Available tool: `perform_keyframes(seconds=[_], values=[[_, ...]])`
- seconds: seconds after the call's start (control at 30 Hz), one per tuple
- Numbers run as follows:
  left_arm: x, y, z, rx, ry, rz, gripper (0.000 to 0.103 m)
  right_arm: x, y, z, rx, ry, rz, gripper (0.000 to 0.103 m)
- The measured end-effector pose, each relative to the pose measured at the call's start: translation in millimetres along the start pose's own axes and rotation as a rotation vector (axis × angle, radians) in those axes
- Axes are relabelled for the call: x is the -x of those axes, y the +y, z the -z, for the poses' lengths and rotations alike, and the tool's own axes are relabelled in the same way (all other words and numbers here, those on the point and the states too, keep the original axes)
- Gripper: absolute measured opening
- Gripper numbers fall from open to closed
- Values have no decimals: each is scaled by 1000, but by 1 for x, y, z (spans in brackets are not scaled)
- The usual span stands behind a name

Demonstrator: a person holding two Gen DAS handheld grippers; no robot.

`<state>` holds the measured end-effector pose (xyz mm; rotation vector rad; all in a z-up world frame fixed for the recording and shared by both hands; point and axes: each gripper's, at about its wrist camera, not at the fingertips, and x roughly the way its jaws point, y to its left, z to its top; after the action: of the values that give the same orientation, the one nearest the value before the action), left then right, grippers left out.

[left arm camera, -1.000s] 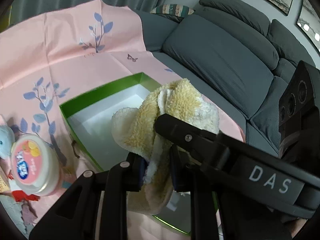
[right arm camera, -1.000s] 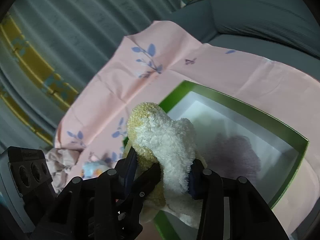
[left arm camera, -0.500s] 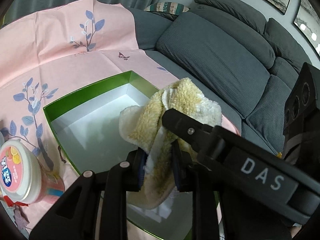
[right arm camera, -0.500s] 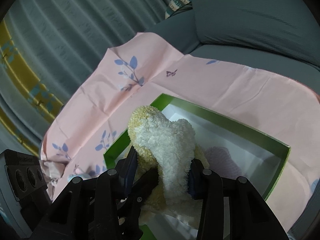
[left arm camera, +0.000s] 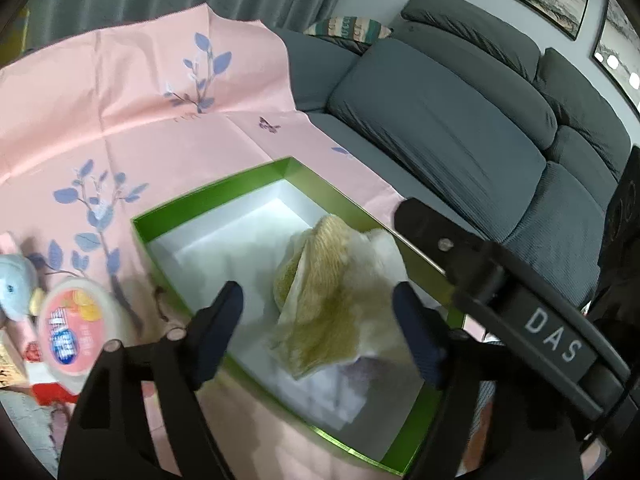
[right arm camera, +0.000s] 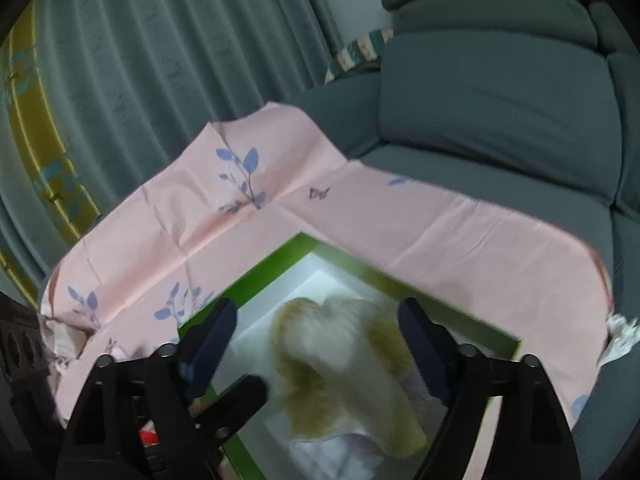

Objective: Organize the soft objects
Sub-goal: 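Open both grippers to drop the towel into the green box, then move both tools back over the grey microfiber cloths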

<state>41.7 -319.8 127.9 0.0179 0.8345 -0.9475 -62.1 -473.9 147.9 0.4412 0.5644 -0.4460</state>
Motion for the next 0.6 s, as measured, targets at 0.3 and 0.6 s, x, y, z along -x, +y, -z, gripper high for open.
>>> perform_keyframes(seconds=[0.3,0.6], values=[[52,36,12,65,-43,-110,91,7,28,2,69,28,-58,95],[147,84,46,200,-146,-251,101,25,82,22,209,39,-164,98]])
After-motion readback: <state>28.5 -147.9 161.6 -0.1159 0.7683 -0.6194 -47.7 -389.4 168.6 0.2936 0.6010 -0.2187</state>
